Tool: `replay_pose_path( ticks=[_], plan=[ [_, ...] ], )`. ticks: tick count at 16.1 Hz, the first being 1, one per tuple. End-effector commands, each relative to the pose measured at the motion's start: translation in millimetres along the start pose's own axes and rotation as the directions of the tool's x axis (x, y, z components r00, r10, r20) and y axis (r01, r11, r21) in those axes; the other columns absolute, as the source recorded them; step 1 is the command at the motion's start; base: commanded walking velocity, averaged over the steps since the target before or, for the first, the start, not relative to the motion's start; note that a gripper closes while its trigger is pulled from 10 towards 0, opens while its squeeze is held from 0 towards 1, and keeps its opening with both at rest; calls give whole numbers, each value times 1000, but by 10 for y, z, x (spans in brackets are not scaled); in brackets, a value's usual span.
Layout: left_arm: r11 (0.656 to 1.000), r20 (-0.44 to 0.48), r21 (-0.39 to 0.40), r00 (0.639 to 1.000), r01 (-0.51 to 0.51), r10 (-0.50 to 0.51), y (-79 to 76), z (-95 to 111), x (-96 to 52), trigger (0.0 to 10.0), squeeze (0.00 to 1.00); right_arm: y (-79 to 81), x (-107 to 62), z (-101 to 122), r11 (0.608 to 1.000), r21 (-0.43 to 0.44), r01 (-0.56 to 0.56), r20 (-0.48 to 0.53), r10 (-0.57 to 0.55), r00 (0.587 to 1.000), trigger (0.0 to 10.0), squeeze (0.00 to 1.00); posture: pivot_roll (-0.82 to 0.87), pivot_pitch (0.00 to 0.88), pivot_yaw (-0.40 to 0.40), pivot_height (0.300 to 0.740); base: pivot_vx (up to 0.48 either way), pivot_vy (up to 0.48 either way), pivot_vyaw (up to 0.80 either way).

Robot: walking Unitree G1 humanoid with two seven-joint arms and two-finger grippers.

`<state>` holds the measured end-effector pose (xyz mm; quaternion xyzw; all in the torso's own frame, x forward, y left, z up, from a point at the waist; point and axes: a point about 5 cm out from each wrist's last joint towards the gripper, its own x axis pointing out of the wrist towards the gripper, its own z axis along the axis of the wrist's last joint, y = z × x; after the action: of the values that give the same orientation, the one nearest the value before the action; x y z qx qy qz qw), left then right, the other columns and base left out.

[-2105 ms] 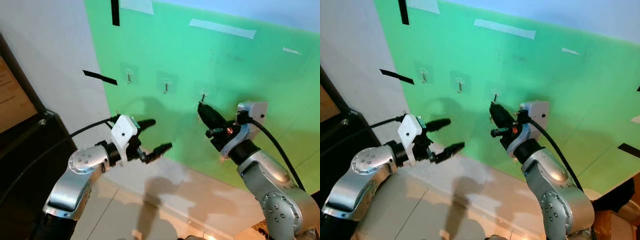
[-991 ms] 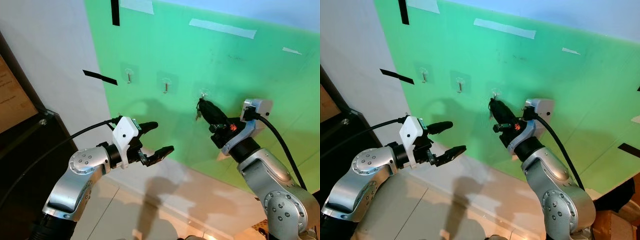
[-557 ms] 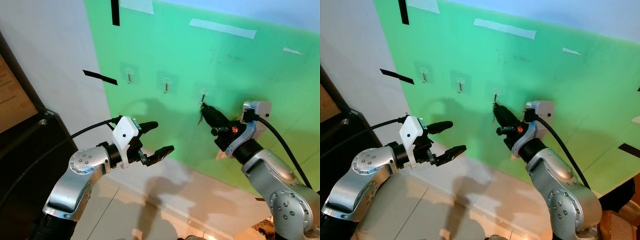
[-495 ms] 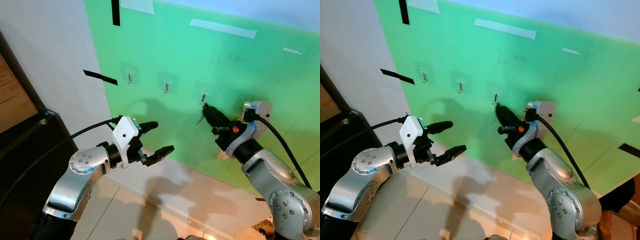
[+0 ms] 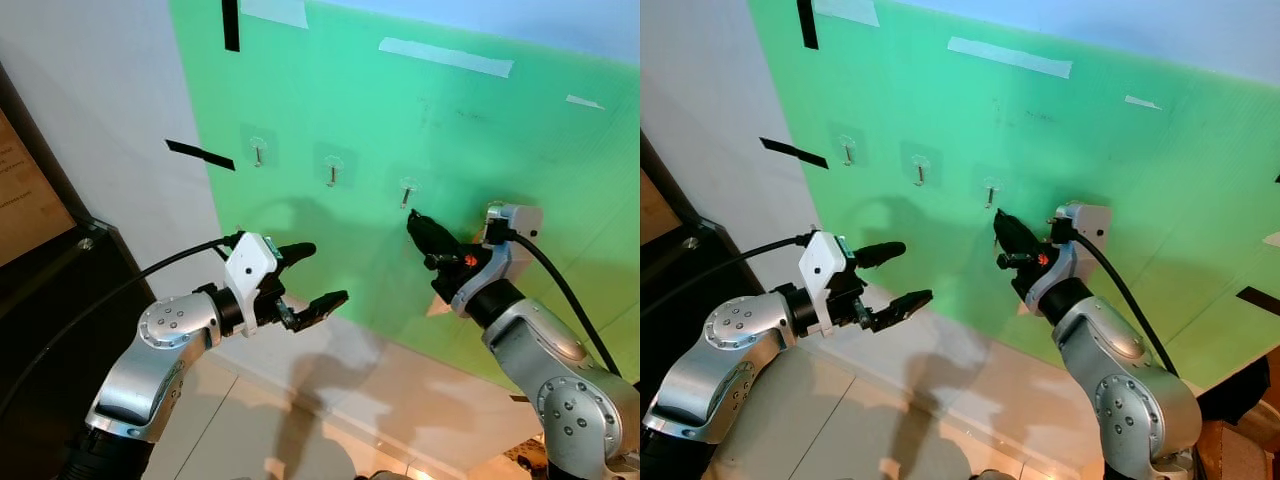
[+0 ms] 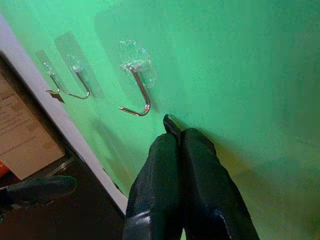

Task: Hang keys on a hook

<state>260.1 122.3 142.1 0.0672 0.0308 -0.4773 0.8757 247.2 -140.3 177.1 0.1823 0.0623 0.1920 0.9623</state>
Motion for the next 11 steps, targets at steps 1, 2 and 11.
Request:
replay_pose_path(
  ticks=[1, 2, 11],
  plan=[
    [1000, -2, 11, 1000, 7, -7, -19, 28, 8, 10000, 0, 1, -6, -25, 1000, 0, -3, -21, 3, 1000, 10000, 0, -40, 0, -27, 740, 0, 0, 0],
    [1000, -3, 11, 1000, 6, -6, -20, 29, 8, 10000, 0, 26, -9, -24, 1000, 1, -20, -19, 20, 1000, 10000, 0, -39, 0, -28, 740, 0, 0, 0],
    [1000, -2, 13, 1000, 13, -12, -18, 31, 16, 10000, 0, 139, -108, 166, 983, 2, -183, 59, 183, 981, 10000, 0, -43, 0, -26, 740, 0, 0, 0]
  ],
)
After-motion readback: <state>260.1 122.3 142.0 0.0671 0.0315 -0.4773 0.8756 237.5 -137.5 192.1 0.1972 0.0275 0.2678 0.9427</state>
